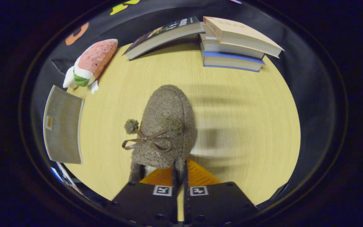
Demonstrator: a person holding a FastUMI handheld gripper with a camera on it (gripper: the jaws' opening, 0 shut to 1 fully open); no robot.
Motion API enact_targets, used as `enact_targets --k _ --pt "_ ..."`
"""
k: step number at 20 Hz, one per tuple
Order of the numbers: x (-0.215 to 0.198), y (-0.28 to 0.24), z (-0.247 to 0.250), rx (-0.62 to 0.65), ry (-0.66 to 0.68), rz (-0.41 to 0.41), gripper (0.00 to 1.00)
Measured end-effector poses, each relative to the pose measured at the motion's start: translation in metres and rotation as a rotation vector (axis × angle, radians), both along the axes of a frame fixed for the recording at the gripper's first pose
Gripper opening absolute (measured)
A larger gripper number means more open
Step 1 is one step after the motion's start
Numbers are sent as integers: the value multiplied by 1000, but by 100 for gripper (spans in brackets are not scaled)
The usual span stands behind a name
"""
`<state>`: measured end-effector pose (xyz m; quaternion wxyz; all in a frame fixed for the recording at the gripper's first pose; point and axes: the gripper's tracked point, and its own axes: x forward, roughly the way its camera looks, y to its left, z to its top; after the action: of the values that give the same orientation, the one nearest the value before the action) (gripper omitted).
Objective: Open the storage box then place both shoes into the box .Put the left shoe in first, then the right shoe, with the right side of both shoes facing outward in a uniform manner.
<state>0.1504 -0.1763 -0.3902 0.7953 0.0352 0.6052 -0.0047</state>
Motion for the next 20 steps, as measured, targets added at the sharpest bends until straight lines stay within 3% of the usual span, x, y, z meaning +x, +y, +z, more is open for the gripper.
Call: enact_targets --k 1,6,13,17,20 --pt "-3 1 2 -2 9 -19 5" --pt "-19 18 22 68 38 -93 5" --pt "-9 74 100 183 -72 -110 0" --pt "-9 69 102 90 -72 -75 0" --pt "-15 46 82 3 -18 -123 1"
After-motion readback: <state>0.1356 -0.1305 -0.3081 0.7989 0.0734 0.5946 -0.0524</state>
